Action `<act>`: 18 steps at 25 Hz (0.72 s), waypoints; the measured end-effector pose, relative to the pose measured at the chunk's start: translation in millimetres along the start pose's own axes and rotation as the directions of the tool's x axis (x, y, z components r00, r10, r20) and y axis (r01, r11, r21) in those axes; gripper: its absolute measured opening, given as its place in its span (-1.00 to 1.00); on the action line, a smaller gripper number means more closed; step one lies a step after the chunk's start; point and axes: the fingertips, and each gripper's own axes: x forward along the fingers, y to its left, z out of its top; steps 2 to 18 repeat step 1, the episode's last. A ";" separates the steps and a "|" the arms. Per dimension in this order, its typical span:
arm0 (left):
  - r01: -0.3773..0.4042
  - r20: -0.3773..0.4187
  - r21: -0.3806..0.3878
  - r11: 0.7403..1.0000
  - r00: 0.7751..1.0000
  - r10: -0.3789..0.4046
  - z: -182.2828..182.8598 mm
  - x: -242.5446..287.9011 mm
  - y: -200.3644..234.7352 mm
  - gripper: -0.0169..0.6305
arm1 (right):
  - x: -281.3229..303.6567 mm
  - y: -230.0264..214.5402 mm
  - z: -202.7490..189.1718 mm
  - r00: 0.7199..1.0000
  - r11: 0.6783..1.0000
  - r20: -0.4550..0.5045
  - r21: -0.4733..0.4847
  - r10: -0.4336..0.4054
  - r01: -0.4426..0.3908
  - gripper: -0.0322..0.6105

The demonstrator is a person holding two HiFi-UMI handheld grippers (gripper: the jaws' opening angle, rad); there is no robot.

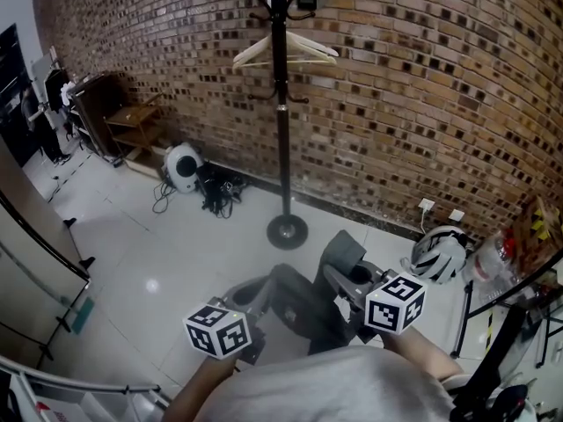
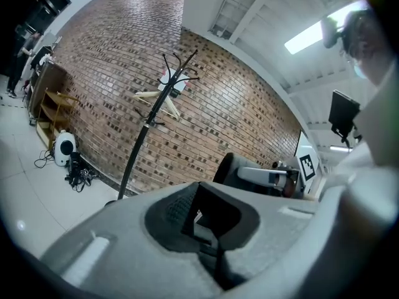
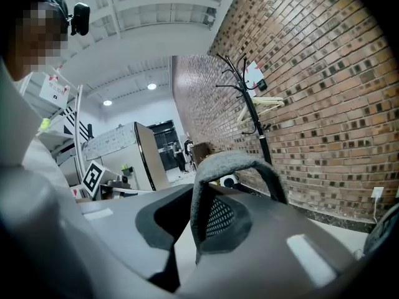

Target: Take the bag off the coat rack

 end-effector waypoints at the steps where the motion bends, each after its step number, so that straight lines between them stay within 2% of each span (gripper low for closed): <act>1: 0.002 0.000 0.002 1.000 1.000 -0.002 0.0 0.2 -0.6 -0.94 | 0.1 -0.5 0.4 1.000 1.000 0.001 0.004 0.001 -0.001 -0.83; 18: 0.002 0.000 0.002 1.000 1.000 -0.002 0.0 0.2 -0.6 -0.94 | 0.1 -0.5 0.4 1.000 1.000 0.001 0.004 0.001 -0.001 -0.83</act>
